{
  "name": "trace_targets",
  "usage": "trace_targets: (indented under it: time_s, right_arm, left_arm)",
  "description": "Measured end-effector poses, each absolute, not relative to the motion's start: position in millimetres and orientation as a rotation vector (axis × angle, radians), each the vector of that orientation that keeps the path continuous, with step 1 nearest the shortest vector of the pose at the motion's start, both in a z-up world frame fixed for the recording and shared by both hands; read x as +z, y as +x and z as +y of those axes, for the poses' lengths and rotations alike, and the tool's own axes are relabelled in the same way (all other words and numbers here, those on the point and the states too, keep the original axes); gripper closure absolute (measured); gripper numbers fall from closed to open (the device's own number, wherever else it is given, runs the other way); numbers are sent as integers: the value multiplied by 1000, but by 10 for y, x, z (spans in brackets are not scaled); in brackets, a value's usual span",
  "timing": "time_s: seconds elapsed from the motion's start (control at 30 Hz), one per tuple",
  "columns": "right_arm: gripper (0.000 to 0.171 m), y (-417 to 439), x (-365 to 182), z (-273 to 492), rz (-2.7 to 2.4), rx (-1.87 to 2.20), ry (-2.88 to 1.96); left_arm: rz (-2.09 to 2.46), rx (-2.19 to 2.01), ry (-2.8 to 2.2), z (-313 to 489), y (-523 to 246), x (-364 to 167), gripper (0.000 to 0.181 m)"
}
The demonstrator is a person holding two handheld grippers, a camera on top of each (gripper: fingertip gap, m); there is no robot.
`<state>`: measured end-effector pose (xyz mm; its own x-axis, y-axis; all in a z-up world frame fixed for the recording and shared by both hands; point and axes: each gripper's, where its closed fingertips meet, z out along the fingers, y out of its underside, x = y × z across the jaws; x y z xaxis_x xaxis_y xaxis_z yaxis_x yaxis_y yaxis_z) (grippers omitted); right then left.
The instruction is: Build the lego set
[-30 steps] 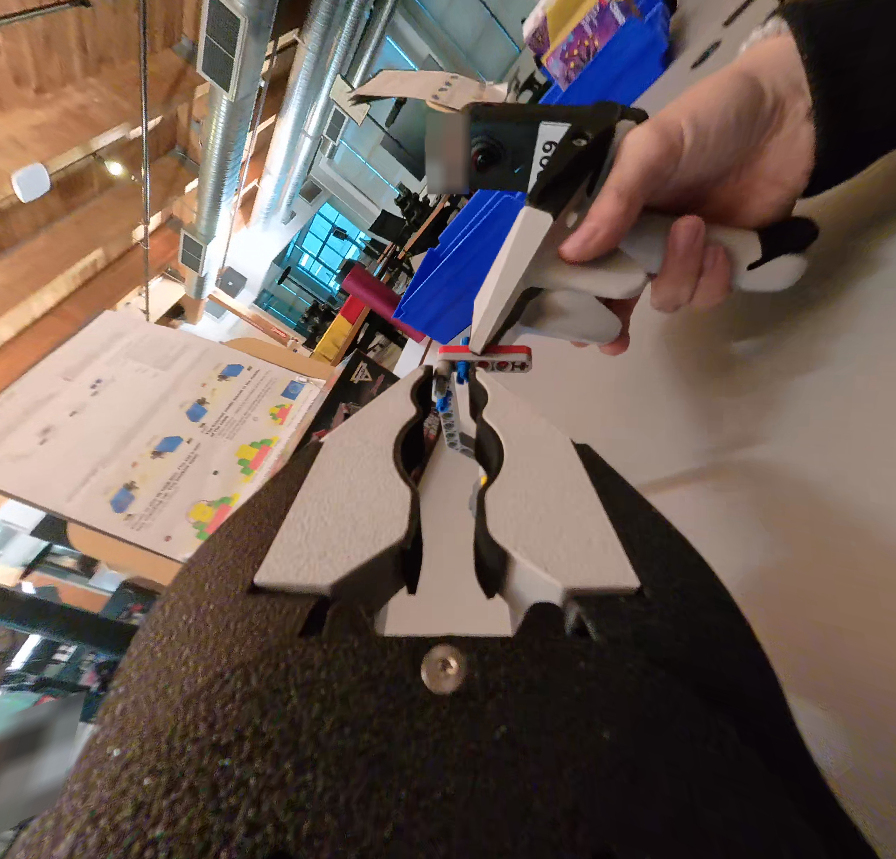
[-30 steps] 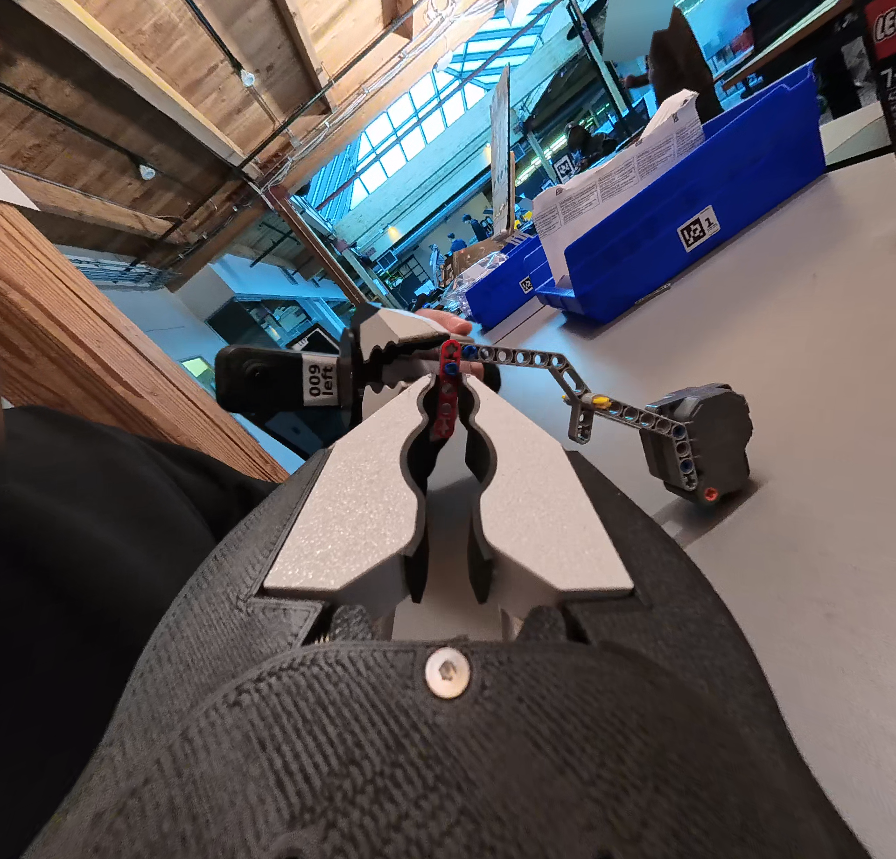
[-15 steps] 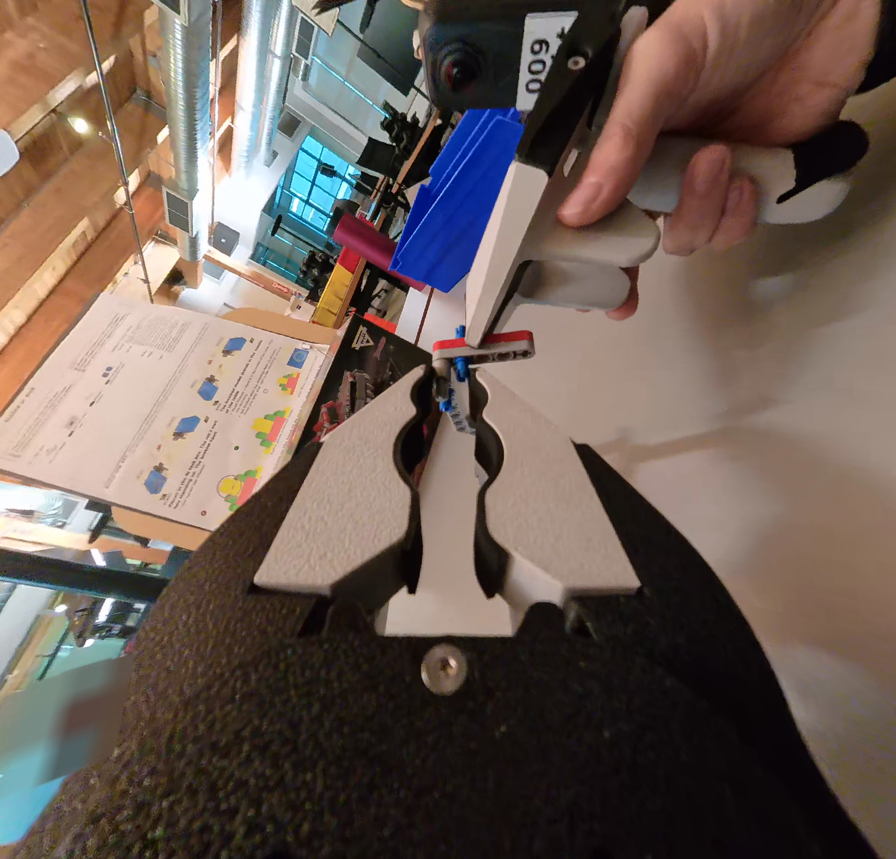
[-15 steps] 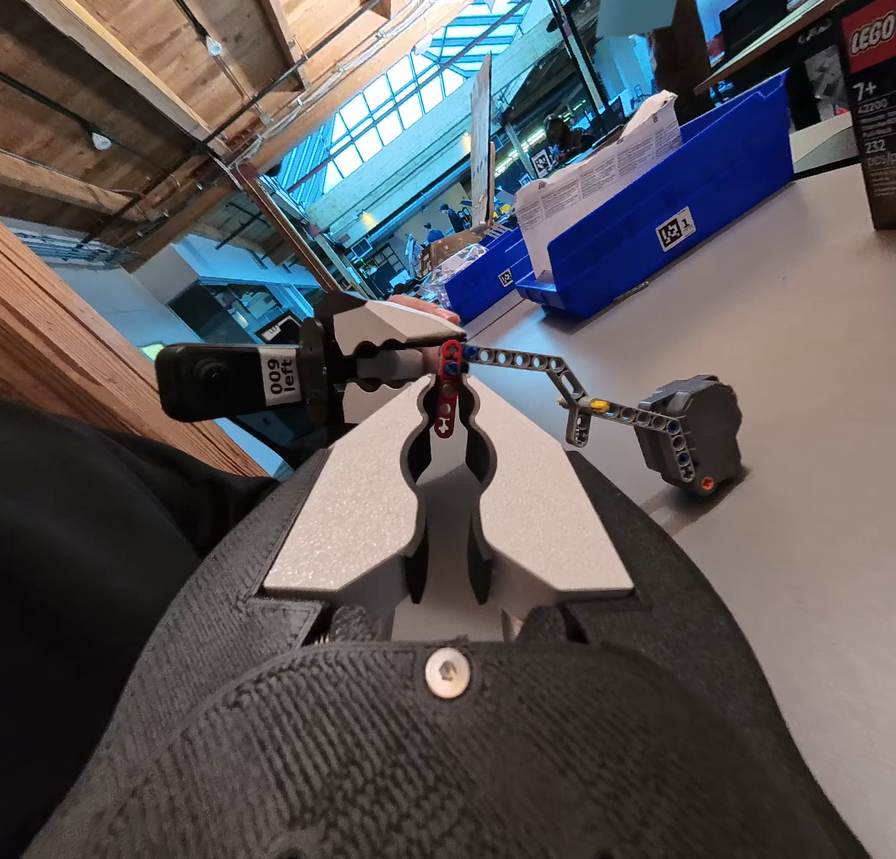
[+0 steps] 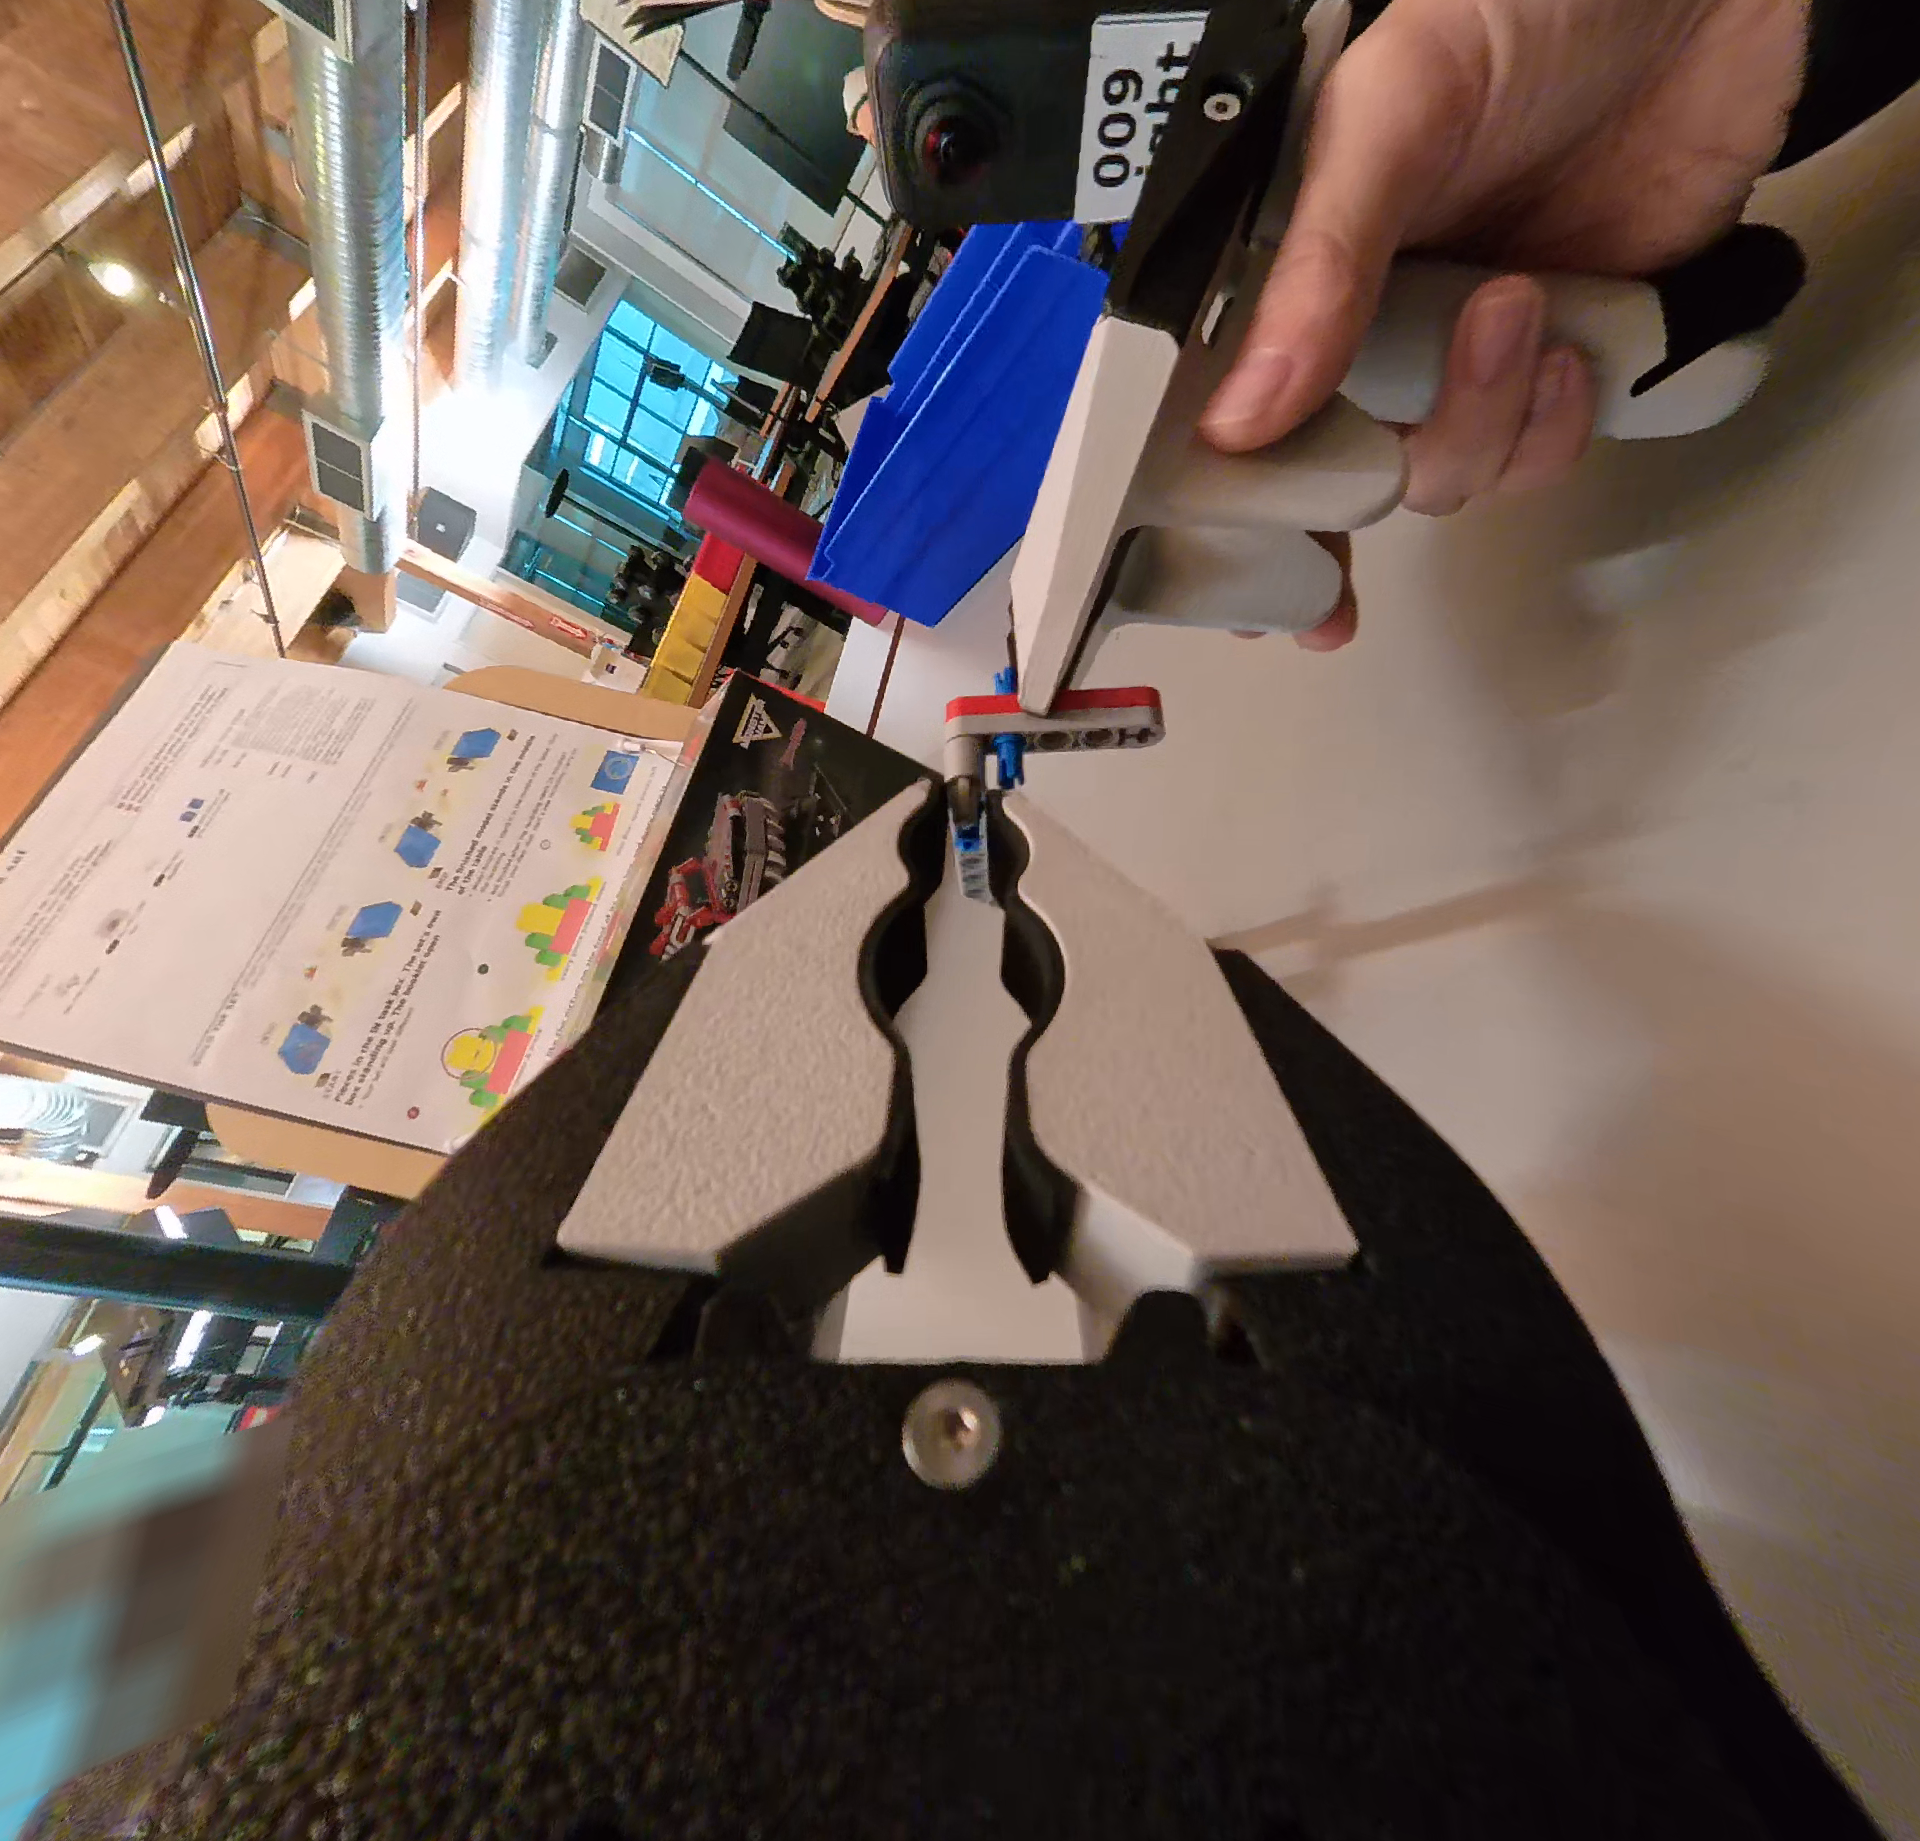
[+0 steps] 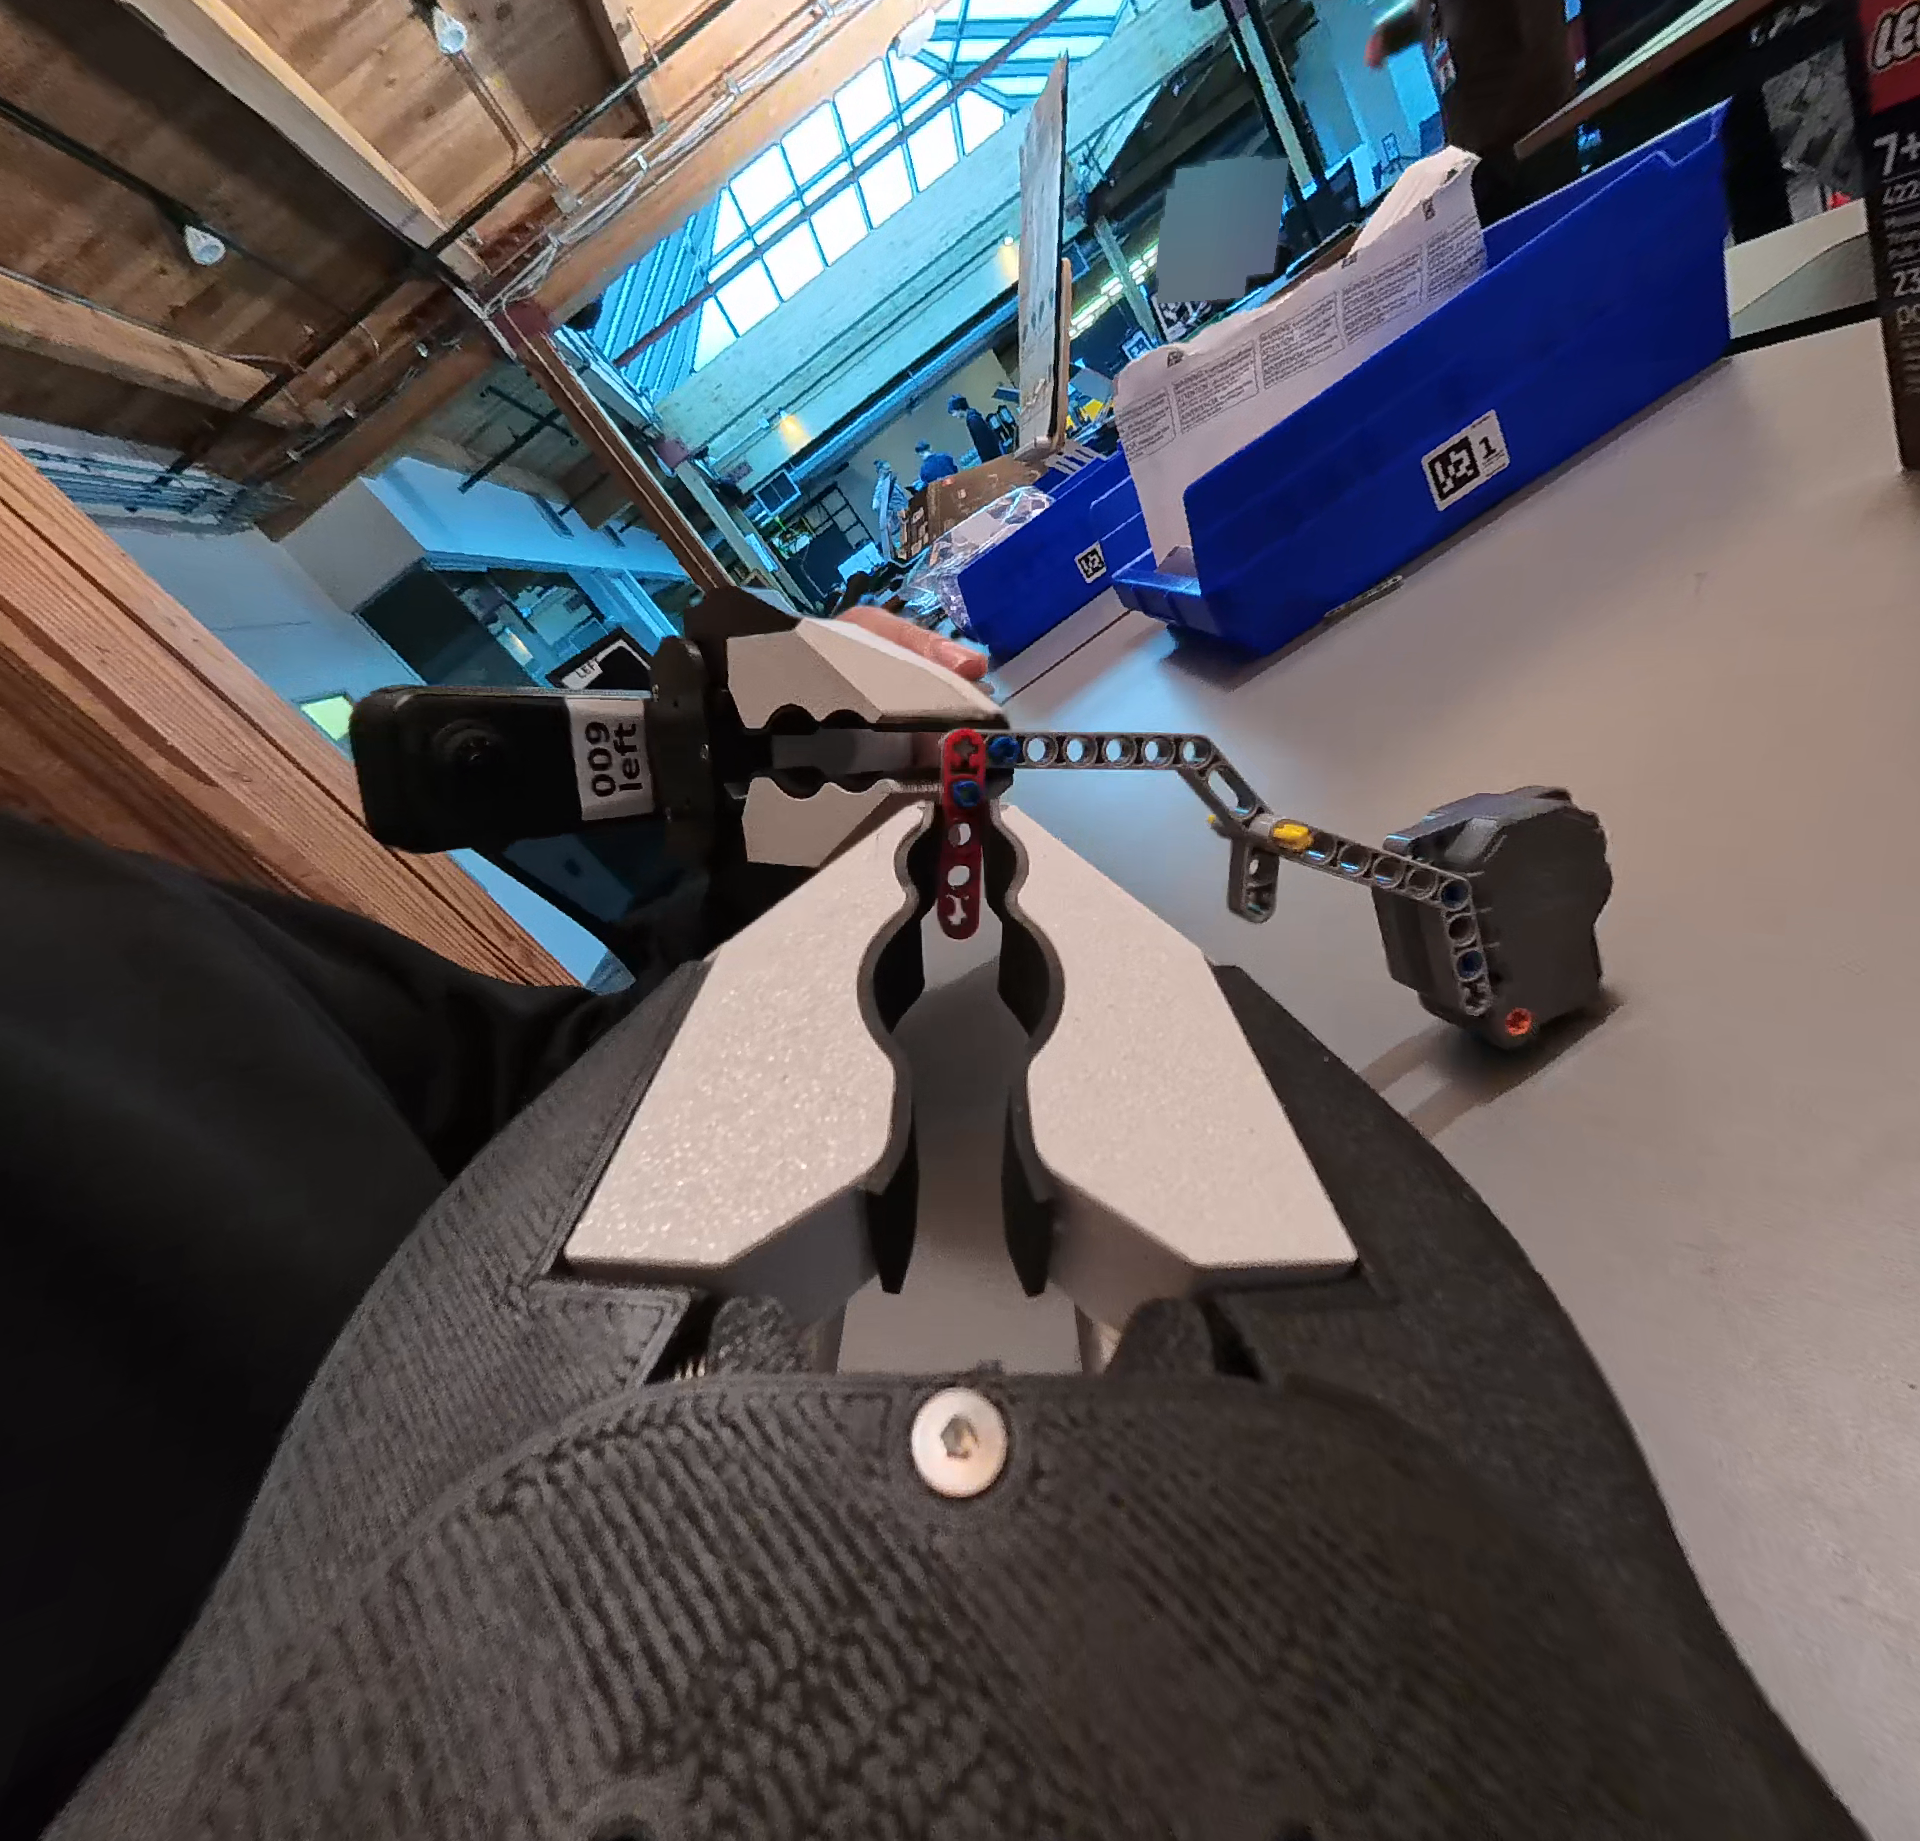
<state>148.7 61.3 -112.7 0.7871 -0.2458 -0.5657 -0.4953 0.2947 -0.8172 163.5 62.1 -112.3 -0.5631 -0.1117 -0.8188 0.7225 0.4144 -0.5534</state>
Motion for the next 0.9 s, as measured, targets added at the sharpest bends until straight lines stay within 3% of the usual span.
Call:
trace_targets:
  time_s: [0.03,0.23,0.47,0.9]
  right_arm:
    - [165,1487,-1118,592,684,180,-1295]
    - [150,1505,-1053,537,653,156,-1281]
    - [165,1501,-1050,602,624,165,-1307]
    - [165,1448,-1038,564,613,151,-1401]
  left_arm:
    - [1822,-1269,522,614,1632,-1114,177]
    - [1833,-1319,534,632,1622,-1125,177]
    - [1828,-1307,560,627,1592,-1119,177]
    - [1818,-1342,587,601,1527,-1095,177]
